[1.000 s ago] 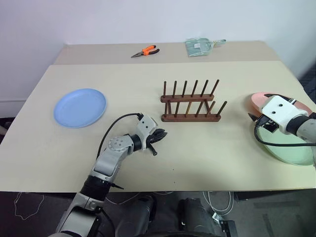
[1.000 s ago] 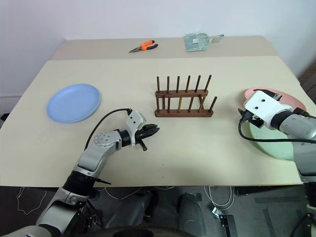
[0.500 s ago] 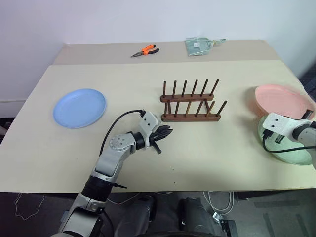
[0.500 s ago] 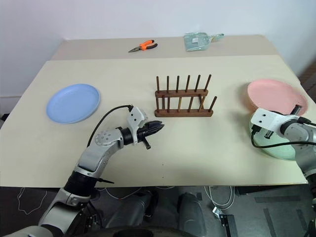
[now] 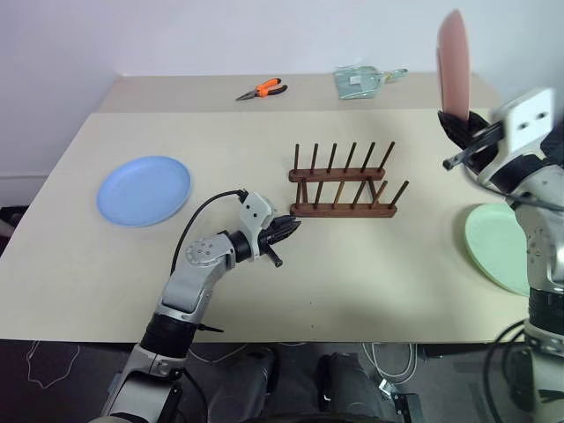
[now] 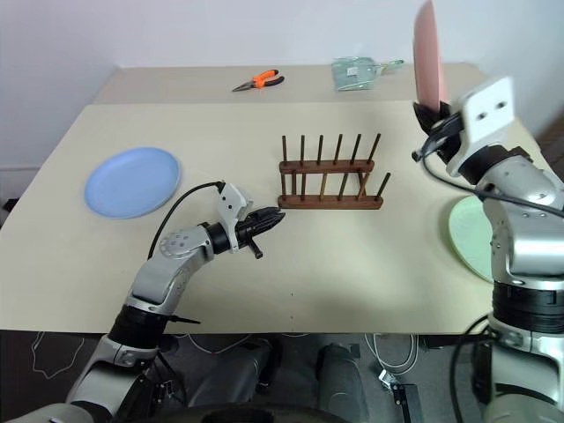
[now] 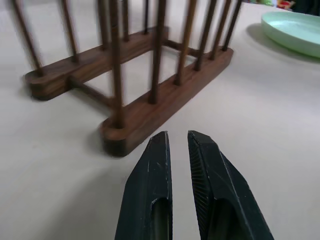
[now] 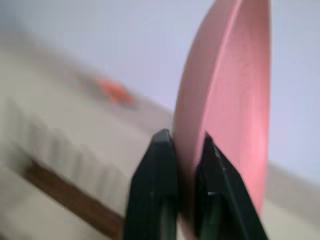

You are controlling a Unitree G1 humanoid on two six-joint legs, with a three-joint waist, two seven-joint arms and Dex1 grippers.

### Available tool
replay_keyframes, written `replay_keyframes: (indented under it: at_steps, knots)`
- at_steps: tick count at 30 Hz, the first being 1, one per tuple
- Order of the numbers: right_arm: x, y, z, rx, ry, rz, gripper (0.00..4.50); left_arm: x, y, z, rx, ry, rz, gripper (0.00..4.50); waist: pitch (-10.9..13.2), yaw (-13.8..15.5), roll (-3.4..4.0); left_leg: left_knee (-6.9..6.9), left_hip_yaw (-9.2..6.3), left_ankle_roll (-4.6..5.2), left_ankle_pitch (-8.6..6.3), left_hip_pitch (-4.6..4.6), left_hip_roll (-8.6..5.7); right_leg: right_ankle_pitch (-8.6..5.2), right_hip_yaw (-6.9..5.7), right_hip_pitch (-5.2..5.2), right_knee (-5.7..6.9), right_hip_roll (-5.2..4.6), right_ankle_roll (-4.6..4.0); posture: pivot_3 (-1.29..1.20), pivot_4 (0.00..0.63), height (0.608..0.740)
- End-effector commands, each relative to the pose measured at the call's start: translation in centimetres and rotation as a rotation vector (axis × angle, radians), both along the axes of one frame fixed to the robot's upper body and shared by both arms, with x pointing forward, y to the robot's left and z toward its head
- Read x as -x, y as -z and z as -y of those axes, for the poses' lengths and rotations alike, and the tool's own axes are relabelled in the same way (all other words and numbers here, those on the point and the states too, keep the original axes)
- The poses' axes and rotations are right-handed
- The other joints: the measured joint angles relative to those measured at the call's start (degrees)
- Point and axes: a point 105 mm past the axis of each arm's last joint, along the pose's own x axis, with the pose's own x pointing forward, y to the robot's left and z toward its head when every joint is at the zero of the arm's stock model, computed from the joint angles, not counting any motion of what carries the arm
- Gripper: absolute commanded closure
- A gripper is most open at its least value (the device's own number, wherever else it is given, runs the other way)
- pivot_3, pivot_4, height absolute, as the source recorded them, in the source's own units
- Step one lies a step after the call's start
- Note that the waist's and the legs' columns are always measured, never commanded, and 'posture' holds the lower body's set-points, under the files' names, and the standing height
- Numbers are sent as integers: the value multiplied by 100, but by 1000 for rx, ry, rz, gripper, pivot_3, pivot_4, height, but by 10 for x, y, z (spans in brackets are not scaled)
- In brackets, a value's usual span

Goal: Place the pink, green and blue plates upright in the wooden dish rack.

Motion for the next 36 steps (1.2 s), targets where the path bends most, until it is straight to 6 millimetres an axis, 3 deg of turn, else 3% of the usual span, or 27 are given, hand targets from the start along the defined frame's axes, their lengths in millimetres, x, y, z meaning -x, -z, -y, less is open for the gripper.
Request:
replay_keyframes:
  at_steps: [1,6,15,19,22,29,32,35,36]
  knots:
    - [18,-10,-5,-209,-121,-39,4447,4,-21,0,69,17,56,3935,0,17,1,3,0,5,-4,-3,-4,0,1,-1,-2,-3,0,0,150,729]
    - [22,0,-10,-307,-178,-124,4447,6,-21,-2,68,20,55,3935,-2,-12,4,15,5,10,-5,-42,-10,3,2,-37,-3,-11,3,0,150,729]
    - [16,39,-11,-257,-138,-283,4447,6,-20,-2,59,19,56,3935,-5,-60,10,42,8,7,0,-69,-8,6,1,-65,21,-9,2,0,150,729]
    - [7,38,-4,-233,-71,-261,2943,6,-18,0,46,25,57,3935,-5,-64,10,50,10,8,0,-71,-8,8,2,-64,21,-9,0,0,150,729]
    - [3,29,2,-204,-18,-193,1411,7,-16,0,44,27,54,3935,-5,-59,10,47,10,7,1,-71,-8,8,2,-65,21,-9,1,0,150,729]
    - [13,-6,20,-203,3,-57,1411,9,-12,2,40,37,44,3935,-5,-58,10,48,10,7,1,-72,-8,9,2,-65,21,-9,2,0,150,729]
    - [29,-27,58,-278,88,15,1411,8,-11,3,44,41,37,3935,-5,-27,9,49,10,7,1,-74,-8,9,1,-65,20,-9,2,0,150,729]
    - [28,-4,84,-173,239,-88,1411,6,-10,3,41,48,33,3935,-6,-39,9,50,11,9,0,-76,-9,10,1,-62,15,-10,4,0,150,729]
    - [27,10,90,-131,279,-148,1134,6,-9,4,37,56,31,3935,-7,-45,7,49,11,10,0,-75,-9,10,1,-62,15,-10,4,0,150,729]
